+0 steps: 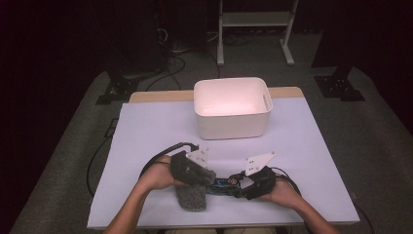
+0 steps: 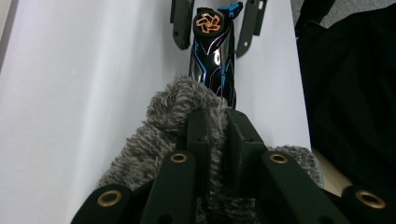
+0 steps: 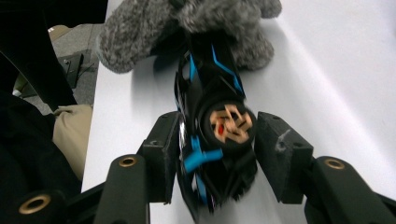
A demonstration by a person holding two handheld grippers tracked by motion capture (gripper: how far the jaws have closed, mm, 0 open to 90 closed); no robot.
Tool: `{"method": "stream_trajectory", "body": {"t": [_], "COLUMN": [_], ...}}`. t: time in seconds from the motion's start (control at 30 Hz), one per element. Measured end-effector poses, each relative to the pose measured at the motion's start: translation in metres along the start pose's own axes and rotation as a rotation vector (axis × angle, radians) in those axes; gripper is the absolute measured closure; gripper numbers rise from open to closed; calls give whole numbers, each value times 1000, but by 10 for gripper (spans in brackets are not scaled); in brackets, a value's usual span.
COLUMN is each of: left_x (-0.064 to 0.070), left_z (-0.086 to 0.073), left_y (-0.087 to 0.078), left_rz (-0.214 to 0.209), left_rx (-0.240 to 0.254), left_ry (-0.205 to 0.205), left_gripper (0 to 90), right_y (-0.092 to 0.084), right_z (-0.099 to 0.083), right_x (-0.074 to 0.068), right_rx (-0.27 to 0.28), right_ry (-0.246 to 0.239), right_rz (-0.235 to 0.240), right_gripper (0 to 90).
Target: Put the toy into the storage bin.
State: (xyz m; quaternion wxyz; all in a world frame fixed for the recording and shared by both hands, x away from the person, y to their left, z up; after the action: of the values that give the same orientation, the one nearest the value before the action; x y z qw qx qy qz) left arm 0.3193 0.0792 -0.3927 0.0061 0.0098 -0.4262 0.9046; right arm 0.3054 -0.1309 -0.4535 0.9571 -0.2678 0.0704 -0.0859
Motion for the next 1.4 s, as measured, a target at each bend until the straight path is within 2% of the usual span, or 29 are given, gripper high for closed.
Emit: {"method": "stream_trajectory", "body": {"t": [0.17,0.37,0.5,0.57,0.73,0.97,1.07,1.1,1.2,1.27,1.4], "left_x": [0,-1,-2,-5,-9,-22,-23,-22,-19,-17,-8], "left_z": [0,2,3,3,5,5,4,5,7,7,5], "left_y": [0,1,0,0,-1,-1,3,4,8,8,11], "left_rz": [1,-2,8,5,9,22,13,10,-12,-18,-61], "left_rx": [0,-4,-9,-12,-16,-6,-6,-3,-5,-10,-18], "left_ry": [-3,-1,-6,-11,-16,-37,-42,-39,-33,-31,-23], "left_gripper": [806,807,809,809,808,808,807,806,806,806,799], "right_y": [12,25,25,24,23,19,13,12,11,9,5], "right_z": [8,10,12,13,15,21,25,24,18,16,14], "right_x": [1,1,1,1,4,22,32,32,30,29,23], "right_rx": [-27,-78,-91,-97,-113,-110,-61,-55,-53,-48,-61], "right_ry": [-19,-24,-47,-48,-96,-121,-87,-67,-52,-31,9], "right_rz": [20,60,64,87,60,46,37,40,37,31,29], "right_gripper": [494,529,546,560,561,558,570,567,552,519,408]}}
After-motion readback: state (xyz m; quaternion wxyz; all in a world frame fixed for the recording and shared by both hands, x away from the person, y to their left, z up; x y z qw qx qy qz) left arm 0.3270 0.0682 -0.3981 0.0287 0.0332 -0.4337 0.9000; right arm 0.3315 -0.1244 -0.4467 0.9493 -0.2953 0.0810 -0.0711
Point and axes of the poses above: each handheld gripper's, and its own axes: y roughly forward along the jaws, z roughly out of its top, x roughly to its right, the point moved 3 cm from there along y, roughly forward along the jaws, and after that the axes turned 6 degrees about x, right-handed, at the moved point
